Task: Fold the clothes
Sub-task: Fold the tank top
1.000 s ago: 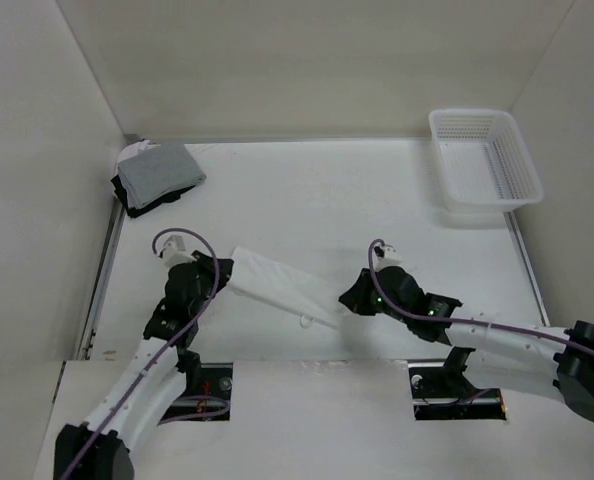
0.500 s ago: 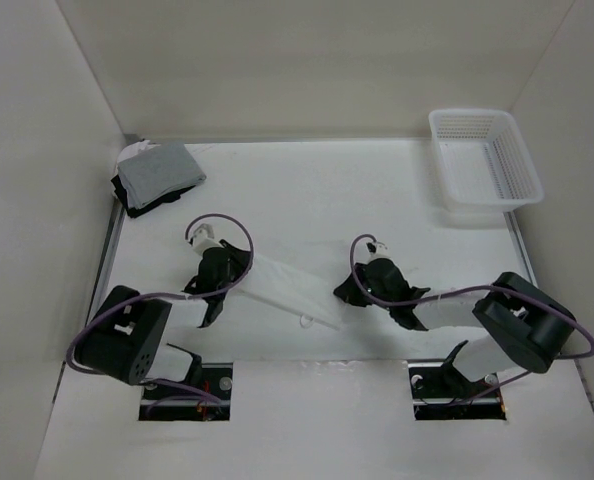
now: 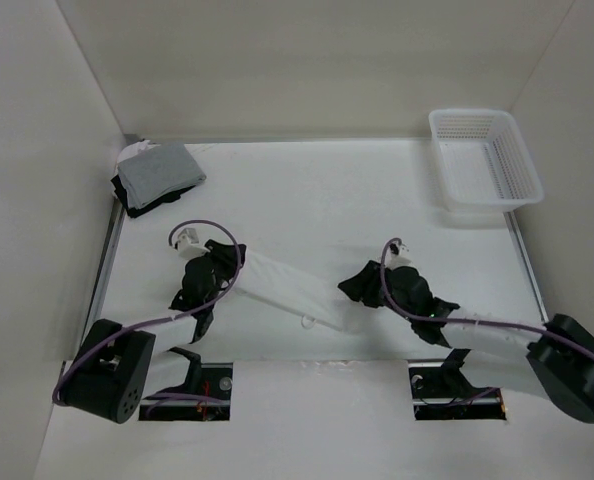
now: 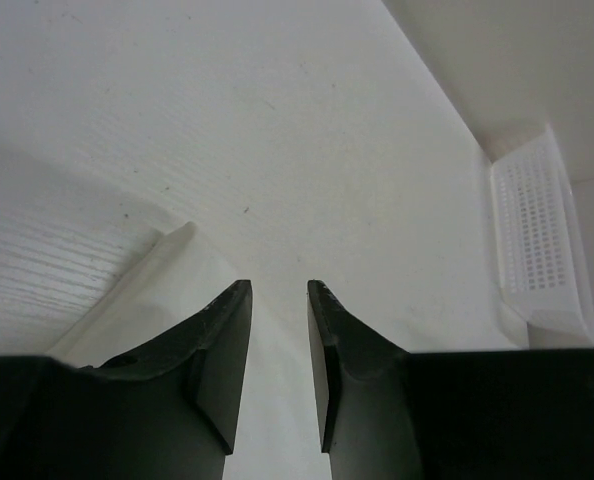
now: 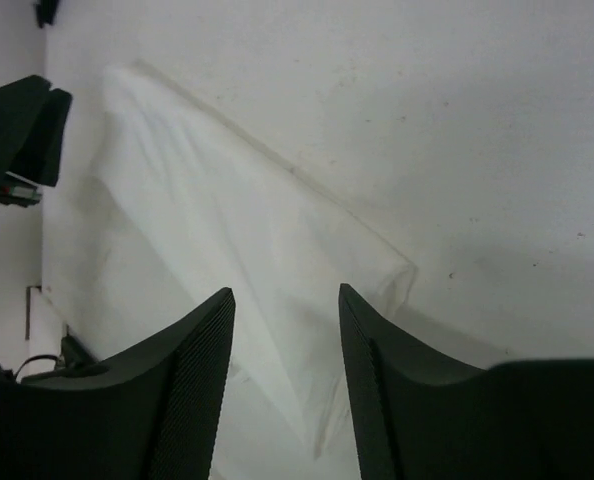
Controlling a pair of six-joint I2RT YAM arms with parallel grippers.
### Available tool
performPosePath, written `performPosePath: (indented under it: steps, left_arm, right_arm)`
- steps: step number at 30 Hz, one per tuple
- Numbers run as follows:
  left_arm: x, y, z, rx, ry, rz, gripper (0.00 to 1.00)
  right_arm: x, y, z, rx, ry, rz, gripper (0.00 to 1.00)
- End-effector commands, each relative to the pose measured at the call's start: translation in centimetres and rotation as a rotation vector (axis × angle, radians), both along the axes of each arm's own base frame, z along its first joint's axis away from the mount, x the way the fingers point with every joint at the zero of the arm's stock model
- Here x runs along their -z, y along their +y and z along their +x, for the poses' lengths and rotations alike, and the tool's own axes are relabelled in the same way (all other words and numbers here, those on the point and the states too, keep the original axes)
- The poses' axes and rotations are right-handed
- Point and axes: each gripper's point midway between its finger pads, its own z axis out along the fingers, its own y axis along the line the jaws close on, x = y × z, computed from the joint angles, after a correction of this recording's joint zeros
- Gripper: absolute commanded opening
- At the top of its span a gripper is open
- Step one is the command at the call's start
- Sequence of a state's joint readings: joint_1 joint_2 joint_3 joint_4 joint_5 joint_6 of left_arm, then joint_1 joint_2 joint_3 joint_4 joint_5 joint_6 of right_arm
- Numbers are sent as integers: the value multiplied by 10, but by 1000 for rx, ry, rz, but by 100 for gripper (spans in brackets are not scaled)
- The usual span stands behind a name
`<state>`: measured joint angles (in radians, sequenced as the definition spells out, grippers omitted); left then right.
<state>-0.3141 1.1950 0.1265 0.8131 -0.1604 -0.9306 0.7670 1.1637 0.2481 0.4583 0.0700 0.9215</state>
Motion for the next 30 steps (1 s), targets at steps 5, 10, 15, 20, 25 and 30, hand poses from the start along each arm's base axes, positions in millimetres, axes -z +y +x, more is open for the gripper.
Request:
performPosePath:
  steps: [5,10,15,20,25,30]
  left_arm:
    - [-26,1,4,4,-58,33,31]
    - [-31,-4,6,17,-66,33,32]
    - [-38,-6,4,26,-85,29,32]
    - [-38,-5,1,26,-82,30,33]
    - [-46,-2,-1,18,-98,25,33]
    - [-55,-5,-3,29,-109,32,33]
  right_arm:
    - [0,-41,-18,100,17,-55,58]
    - [10,-25,-34,24,70,-51,58]
    - [8,3,-42,-52,92,9,59]
    - [30,9,-43,-35,168,7,56]
    - [49,17,-38,-23,220,21,28]
    - [42,1,-36,49,201,32,16]
